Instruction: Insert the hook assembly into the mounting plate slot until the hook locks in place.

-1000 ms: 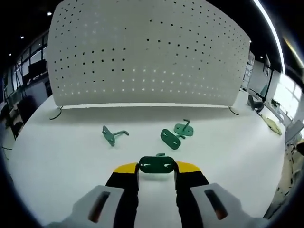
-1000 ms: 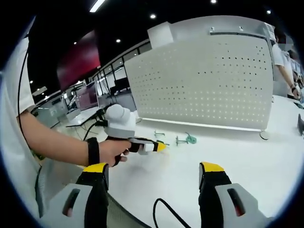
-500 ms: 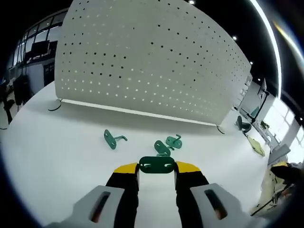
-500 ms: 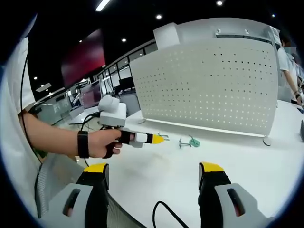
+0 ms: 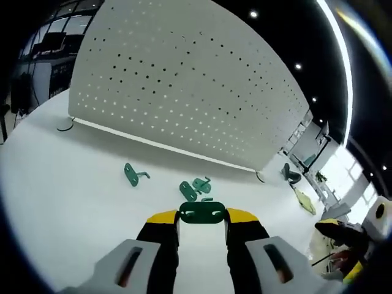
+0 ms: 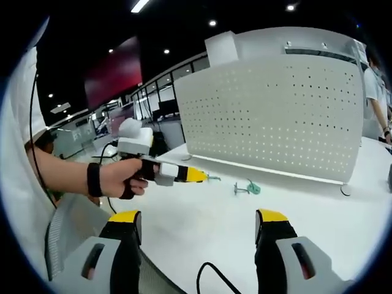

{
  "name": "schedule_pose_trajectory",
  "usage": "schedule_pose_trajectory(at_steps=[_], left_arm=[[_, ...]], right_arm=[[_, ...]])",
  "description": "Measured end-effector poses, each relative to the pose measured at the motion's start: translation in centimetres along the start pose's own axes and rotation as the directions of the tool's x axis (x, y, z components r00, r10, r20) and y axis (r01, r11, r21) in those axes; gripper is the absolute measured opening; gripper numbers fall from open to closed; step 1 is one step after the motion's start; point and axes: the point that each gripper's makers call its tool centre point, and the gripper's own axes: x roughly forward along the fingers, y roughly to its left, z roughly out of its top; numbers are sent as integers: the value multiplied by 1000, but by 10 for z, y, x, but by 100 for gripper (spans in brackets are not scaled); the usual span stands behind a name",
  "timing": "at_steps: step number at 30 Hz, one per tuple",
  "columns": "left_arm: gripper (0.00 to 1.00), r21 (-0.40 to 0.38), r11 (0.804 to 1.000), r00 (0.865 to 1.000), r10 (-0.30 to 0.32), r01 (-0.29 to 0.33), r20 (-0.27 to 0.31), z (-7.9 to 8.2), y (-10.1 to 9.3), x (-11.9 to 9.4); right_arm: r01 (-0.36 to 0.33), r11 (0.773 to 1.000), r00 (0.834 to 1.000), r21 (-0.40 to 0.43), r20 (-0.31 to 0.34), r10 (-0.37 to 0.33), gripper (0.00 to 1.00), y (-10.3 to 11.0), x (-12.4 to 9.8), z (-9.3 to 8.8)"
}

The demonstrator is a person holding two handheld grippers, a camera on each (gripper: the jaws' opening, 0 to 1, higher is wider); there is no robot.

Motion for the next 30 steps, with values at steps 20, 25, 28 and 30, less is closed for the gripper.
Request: schedule_pose_trajectory(at_steps=[20,25,28,30], left_arm=[[29,-132,979,987,-158,154,-22,-3,-31,-40],[29,-156,969,980,-198,190,-35,-3,-38,-49],[29,-193,958,974,-223,213,-33,-2,-41,-53],[29,-209,951,970,-239,226,-40,-3,-44,-55]], right_arm=[[-32,999,999,-25,25,32,70,9,2,6],[-48,999,998,-25,30,48,64,12,3,8],[-62,998,997,-29,46,64,59,14,4,13],[-68,997,996,-34,54,70,56,15,5,15]])
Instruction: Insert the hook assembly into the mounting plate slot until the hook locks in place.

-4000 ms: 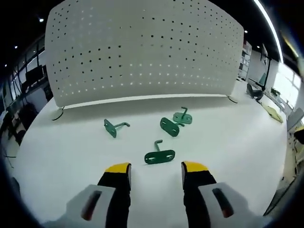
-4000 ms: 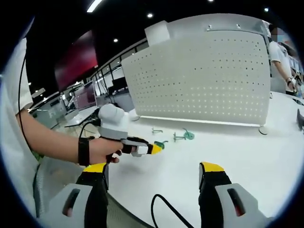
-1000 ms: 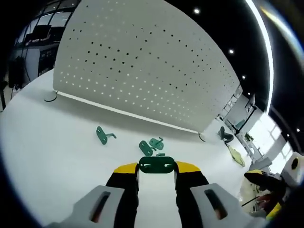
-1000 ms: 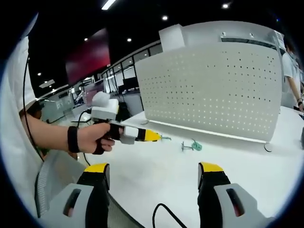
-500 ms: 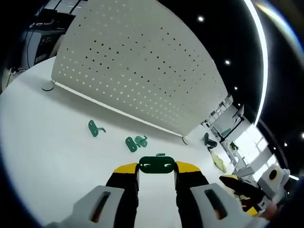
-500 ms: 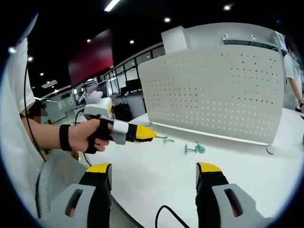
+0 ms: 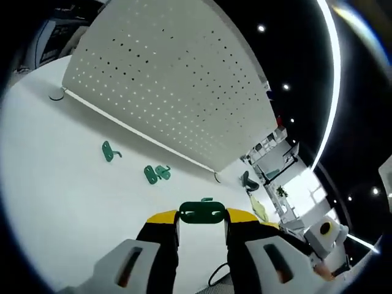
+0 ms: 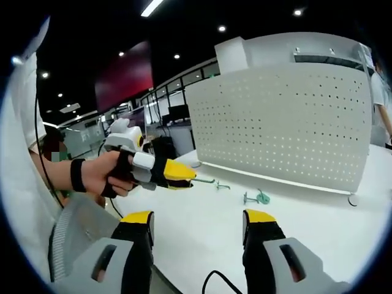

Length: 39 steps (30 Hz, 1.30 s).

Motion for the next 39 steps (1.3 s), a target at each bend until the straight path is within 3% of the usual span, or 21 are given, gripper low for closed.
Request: schedule_pose_trajectory(at_steps=[5,10,15,19,22,31,33,35,39], left_arm=[[29,-30,999,999,-30,29,-30,-6,-6,-3],[30,-73,993,993,-101,97,-60,-14,-17,-10],[30,-75,994,992,-91,84,-90,-21,-13,-15],[30,-102,988,987,-126,116,-102,-24,-19,-22],[30,-65,986,978,-161,153,-130,-29,-25,-24],[30,-86,968,949,-249,237,-191,-44,-47,-28],[30,-84,967,948,-254,242,-190,-46,-49,-28],[30,-108,958,937,-284,267,-206,-49,-54,-31],[30,-125,949,929,-309,288,-206,-51,-59,-35]], right_arm=[[-21,1000,1000,-22,-3,21,50,4,2,2],[-48,998,999,-30,5,48,43,9,2,6],[-64,997,998,-49,4,64,41,10,4,9],[-80,995,997,-54,1,80,36,11,7,8],[-103,992,995,-72,-11,103,35,14,11,5],[-134,985,991,-113,-35,131,30,18,12,1],[-140,982,990,-127,-35,137,29,19,12,2],[-148,979,989,-139,-36,144,27,20,11,2],[-178,969,984,-172,-47,173,22,24,10,2]])
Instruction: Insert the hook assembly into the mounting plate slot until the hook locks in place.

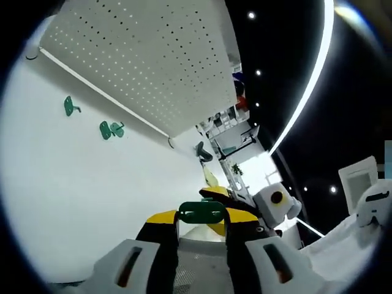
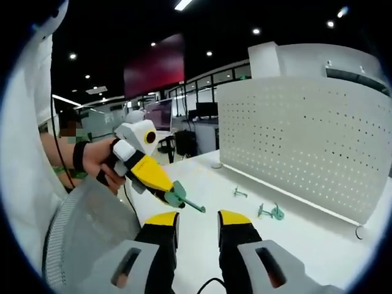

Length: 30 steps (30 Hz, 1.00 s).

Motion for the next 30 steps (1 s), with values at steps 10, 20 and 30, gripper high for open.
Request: schedule_pose_trajectory(at_steps=[10,20,30], left_arm=[[30,-49,997,997,-56,54,-46,-10,-7,-2],[30,-44,996,990,-87,83,-108,-21,-13,0],[30,-116,982,983,-158,148,-88,-19,-16,-2]], right_arm=[[-47,997,999,-62,3,48,16,12,1,3],[-102,992,995,-73,6,103,12,23,4,3],[-150,985,988,-86,23,152,5,31,0,6]])
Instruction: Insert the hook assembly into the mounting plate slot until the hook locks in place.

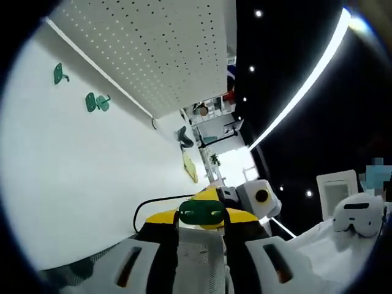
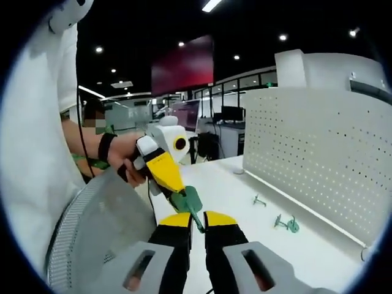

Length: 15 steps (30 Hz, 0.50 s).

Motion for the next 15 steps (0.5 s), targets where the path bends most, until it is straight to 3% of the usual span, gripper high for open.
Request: schedule_pose_trajectory(at_steps=[4,11,15], left_arm=[[30,-17,999,999,-31,32,34,6,-1,-1],[31,43,997,994,-72,68,86,12,-6,-4],[27,166,984,990,-81,62,111,16,-7,-4]], right_arm=[[-16,1000,1000,-21,1,16,1,5,2,3],[-15,1000,1000,14,6,15,1,6,3,7],[17,999,1000,42,-9,-17,1,3,3,5]])
